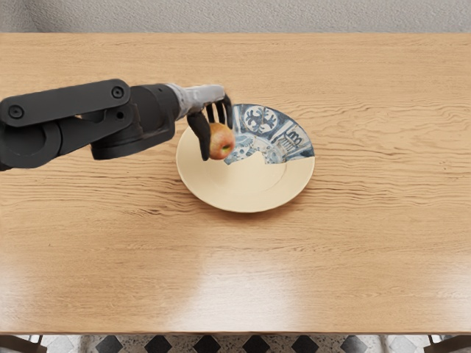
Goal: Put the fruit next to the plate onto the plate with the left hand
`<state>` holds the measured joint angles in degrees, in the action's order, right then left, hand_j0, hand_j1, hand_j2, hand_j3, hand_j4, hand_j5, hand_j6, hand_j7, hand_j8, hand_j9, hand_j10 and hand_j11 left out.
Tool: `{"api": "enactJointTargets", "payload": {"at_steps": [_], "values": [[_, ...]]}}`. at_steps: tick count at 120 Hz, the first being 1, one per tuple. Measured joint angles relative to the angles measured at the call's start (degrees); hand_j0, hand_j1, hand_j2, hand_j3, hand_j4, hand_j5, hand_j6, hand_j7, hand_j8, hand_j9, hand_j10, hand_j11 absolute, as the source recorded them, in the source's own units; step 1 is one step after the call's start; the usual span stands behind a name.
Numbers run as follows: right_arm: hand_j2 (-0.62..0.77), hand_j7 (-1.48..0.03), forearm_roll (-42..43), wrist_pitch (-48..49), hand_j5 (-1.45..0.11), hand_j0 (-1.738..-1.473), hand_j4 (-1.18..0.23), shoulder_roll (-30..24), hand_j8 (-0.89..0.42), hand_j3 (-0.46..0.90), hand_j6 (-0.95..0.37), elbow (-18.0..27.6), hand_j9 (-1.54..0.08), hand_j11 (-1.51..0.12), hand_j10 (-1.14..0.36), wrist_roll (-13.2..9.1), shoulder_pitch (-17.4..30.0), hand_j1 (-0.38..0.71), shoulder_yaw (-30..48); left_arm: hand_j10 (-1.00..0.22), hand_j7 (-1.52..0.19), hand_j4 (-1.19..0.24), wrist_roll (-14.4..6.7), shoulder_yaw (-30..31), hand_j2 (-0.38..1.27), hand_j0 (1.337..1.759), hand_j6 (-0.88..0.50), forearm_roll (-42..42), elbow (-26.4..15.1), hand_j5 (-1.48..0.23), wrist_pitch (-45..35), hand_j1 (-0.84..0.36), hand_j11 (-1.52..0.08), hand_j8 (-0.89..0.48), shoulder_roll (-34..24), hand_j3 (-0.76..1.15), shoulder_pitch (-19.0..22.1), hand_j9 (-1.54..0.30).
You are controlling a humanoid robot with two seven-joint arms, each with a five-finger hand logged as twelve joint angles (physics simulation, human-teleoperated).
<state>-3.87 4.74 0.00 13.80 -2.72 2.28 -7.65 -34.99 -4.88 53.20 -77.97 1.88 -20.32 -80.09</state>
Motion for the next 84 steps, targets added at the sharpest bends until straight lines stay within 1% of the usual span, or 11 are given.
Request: {"api": "enactJointTargets", "payload": {"at_steps": [6,18,35,39,41,42,45,72,74,78,84], "values": [[0.00,-0.02,0.00,0.00,-0.02,-1.658,-0.01,0.00,-0.01,0.00,-0.01,0.00,-0.02,-0.02,-0.01,0.00,0.00,-0.33,0.00,-0.72,-0.98,-0.62,0.00,0.14,0.81,1.655,-0.46,0.09,0.03,-0.99,-0.02,-0.32,-0.96,-0.49,0.02,0.00,0.86,-0.96],[0.00,-0.02,0.00,0.00,-0.02,-1.658,-0.01,0.00,-0.01,0.00,-0.01,0.00,-0.02,-0.02,-0.01,0.00,-0.04,-0.33,0.00,-0.72,-0.97,-0.64,0.00,0.31,0.84,1.655,-0.48,0.40,0.06,-0.98,-0.07,-0.33,-0.96,-0.50,0.02,0.00,2.02,-0.96],[0.00,-0.02,0.00,0.01,-0.02,-1.658,-0.01,0.00,-0.01,0.00,-0.01,0.01,-0.02,-0.02,-0.01,0.00,-0.08,-0.33,0.00,-0.72,-0.97,-0.63,0.00,0.49,0.91,1.655,-0.45,0.92,0.07,-0.98,-0.06,-0.37,-0.97,-0.49,-0.01,0.00,3.99,-0.97],[0.00,-0.02,0.00,0.01,-0.02,-1.658,-0.01,0.00,-0.01,0.00,-0.01,0.01,-0.02,-0.02,-0.01,0.00,-0.08,-0.33,0.00,-0.72,-0.97,-0.63,-0.01,0.61,0.89,1.654,-0.47,1.01,0.07,-0.98,-0.10,-0.36,-0.97,-0.49,0.01,0.00,4.49,-0.97],[0.00,-0.02,0.00,0.01,-0.02,-1.658,-0.01,0.00,-0.01,0.00,-0.01,0.02,-0.02,-0.02,-0.01,0.00,-0.08,-0.33,0.00,-0.72,-0.97,-0.63,-0.01,0.66,0.90,1.654,-0.45,1.02,0.07,-0.98,-0.08,-0.37,-0.97,-0.49,0.02,0.00,4.60,-0.97],[0.00,-0.02,0.00,0.01,-0.02,-1.658,-0.01,0.00,-0.01,0.00,-0.01,0.02,-0.02,-0.02,-0.01,0.00,-0.08,-0.33,0.00,-0.72,-0.97,-0.63,-0.01,0.69,0.88,1.654,-0.48,1.02,0.07,-0.98,-0.12,-0.37,-0.97,-0.49,0.02,0.00,4.64,-0.97],[0.00,-0.02,0.00,0.01,-0.02,-1.658,-0.01,0.00,-0.01,0.00,-0.01,0.02,-0.02,-0.02,-0.01,0.00,-0.08,-0.33,0.00,-0.72,-0.97,-0.63,-0.01,0.75,0.87,1.654,-0.45,1.04,0.07,-0.98,-0.10,-0.36,-0.97,-0.49,0.02,0.00,4.68,-0.97],[0.00,-0.02,0.00,0.01,-0.02,-1.658,-0.01,0.00,-0.01,0.00,-0.01,0.03,-0.02,-0.02,-0.01,0.00,-0.09,-0.33,0.00,-0.70,-0.95,-0.64,-0.01,1.02,0.86,1.654,-0.47,1.28,0.08,-0.97,-0.28,-0.35,-0.95,-0.50,-0.07,0.00,5.11,-0.95],[0.00,-0.02,0.00,0.01,-0.02,-1.658,-0.01,0.00,-0.01,0.00,-0.01,0.02,-0.02,-0.02,-0.01,0.00,-0.09,-0.33,0.00,-0.69,-0.93,-0.63,-0.01,1.03,0.85,1.654,-0.47,1.26,0.08,-0.95,-0.31,-0.35,-0.94,-0.49,-0.13,0.00,5.06,-0.94],[0.00,-0.02,0.00,0.01,-0.02,-1.658,-0.01,0.00,-0.01,0.00,-0.01,0.02,-0.02,-0.02,-0.01,0.00,-0.09,-0.33,0.00,-0.65,-0.87,-0.60,-0.01,1.04,0.74,1.655,-0.46,1.34,0.09,-0.89,-0.40,-0.32,-0.87,-0.48,-0.19,0.00,5.04,-0.87],[0.00,-0.02,0.00,0.01,-0.02,-1.658,-0.01,0.00,-0.01,0.00,-0.01,0.01,-0.02,-0.02,-0.01,-0.01,-0.09,-0.33,0.00,-0.55,-0.73,-0.51,-0.01,1.00,0.58,1.655,-0.40,1.42,0.13,-0.74,-0.54,-0.22,-0.73,-0.41,-0.31,0.00,4.80,-0.73]]}}
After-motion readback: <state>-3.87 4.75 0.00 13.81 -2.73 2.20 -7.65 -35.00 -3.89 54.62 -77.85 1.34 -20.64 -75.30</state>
